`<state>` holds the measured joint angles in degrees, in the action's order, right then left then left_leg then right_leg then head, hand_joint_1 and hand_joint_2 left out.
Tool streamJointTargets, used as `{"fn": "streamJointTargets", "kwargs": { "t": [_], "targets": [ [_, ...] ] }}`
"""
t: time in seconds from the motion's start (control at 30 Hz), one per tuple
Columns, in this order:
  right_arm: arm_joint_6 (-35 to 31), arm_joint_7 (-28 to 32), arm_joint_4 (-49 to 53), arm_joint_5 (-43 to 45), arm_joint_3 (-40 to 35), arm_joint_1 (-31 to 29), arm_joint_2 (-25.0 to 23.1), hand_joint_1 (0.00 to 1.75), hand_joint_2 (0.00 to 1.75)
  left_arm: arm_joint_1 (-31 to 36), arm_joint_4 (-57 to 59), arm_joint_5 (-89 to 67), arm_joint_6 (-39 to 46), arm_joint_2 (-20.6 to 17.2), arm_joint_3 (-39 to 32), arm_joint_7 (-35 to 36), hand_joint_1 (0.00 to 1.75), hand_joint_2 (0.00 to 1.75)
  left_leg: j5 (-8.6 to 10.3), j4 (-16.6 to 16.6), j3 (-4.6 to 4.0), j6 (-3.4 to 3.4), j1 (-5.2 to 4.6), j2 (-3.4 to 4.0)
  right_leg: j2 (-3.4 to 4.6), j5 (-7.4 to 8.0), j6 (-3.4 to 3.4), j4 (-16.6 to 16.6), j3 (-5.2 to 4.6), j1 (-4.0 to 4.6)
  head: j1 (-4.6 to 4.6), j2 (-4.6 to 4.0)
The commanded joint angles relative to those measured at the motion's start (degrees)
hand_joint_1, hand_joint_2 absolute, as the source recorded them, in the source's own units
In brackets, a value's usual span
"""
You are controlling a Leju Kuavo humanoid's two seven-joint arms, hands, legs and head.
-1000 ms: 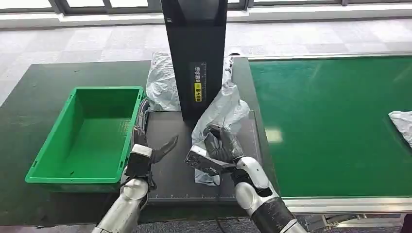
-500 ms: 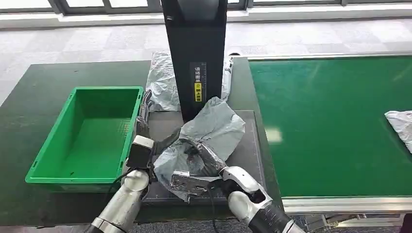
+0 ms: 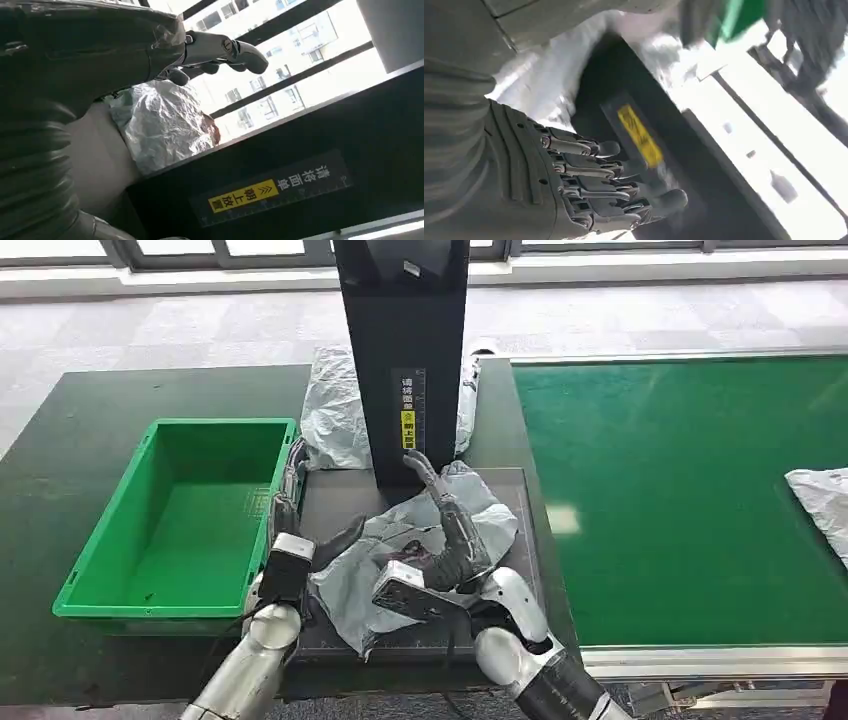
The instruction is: Moved the parcel from conveyor to table for the left to box.
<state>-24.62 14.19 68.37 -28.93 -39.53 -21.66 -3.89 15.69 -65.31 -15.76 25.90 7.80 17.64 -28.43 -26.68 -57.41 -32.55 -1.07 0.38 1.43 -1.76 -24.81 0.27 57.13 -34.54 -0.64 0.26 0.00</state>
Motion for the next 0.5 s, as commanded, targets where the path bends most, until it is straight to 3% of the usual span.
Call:
{"fn": "streamJointTargets", "kwargs": {
  "t": [0.03,0.13,0.27,0.5],
  "targets": [
    [-2.83,4.66,-1.02,5.24,8.45,0.47,-0.57,0.0,1.75,2.36,6.01,-1.54,-0.75,-1.52,1.88,0.97,0.0,1.75,0.04,0.09,0.11,0.04,0.01,-0.16,0.1,0.02,-0.02,-0.09,0.13,-0.01,-0.02,0.0],
    [-6.67,6.58,-1.96,6.93,10.4,0.19,-1.75,0.0,1.75,3.28,8.15,-4.13,-3.37,-2.34,3.35,4.71,0.0,1.75,0.02,0.07,0.08,0.0,0.03,-0.07,0.11,0.03,-0.06,-0.06,0.08,0.01,-0.02,0.0],
    [-7.88,8.43,-8.7,11.85,14.56,-3.19,-2.05,0.0,1.75,7.62,21.67,-15.12,-8.98,-2.57,6.42,12.09,0.0,1.75,0.07,0.1,0.13,0.01,-0.02,-0.16,0.05,0.05,-0.05,-0.09,0.14,0.01,-0.02,0.0],
    [-7.26,9.59,-9.87,13.11,15.35,-3.66,-2.17,0.0,1.75,8.27,24.19,-16.05,-8.78,-1.99,5.66,11.21,0.0,1.75,0.03,0.05,0.09,0.0,-0.01,0.01,0.15,0.06,-0.06,-0.04,0.07,0.01,-0.02,0.0]
  ]
}}
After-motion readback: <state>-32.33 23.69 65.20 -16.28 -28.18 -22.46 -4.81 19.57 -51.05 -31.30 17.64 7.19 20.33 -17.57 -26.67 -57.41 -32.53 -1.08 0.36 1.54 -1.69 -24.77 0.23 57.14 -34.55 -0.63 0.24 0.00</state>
